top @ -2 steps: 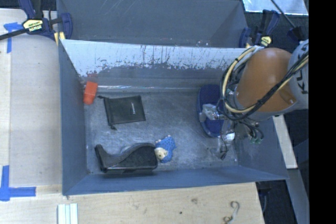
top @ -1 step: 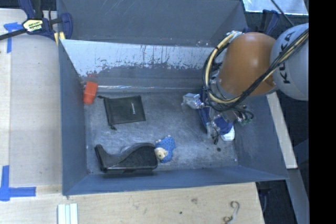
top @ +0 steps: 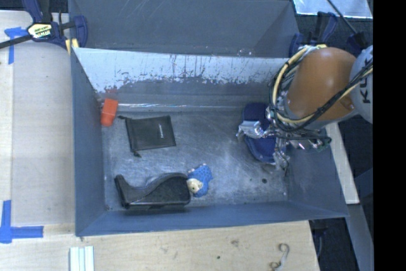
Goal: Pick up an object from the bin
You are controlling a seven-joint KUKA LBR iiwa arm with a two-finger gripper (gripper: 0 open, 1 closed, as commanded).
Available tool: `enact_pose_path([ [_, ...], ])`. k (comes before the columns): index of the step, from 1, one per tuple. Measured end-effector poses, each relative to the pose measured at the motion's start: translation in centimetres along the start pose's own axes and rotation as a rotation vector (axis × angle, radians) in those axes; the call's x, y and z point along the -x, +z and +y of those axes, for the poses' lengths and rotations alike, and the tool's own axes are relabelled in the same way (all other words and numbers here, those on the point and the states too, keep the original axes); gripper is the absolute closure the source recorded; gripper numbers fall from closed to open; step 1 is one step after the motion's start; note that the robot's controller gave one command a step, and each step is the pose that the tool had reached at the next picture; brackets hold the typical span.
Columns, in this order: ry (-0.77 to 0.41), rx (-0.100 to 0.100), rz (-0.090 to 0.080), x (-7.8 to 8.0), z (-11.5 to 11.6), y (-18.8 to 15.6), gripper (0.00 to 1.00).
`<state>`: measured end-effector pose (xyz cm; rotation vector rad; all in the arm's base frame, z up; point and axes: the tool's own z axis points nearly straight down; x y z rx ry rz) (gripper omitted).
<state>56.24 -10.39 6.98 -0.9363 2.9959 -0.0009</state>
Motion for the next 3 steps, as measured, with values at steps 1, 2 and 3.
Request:
enact_pose_path([
  [1,-0.029,0.013,0.015,1.8,-3.2,0.2,0.0],
  [2,-0.028,0.011,0.011,1.8,-3.1,0.2,1.0],
  [3,-0.074,-0.008,-0.007,2.3,-3.1,-19.8,1.0],
])
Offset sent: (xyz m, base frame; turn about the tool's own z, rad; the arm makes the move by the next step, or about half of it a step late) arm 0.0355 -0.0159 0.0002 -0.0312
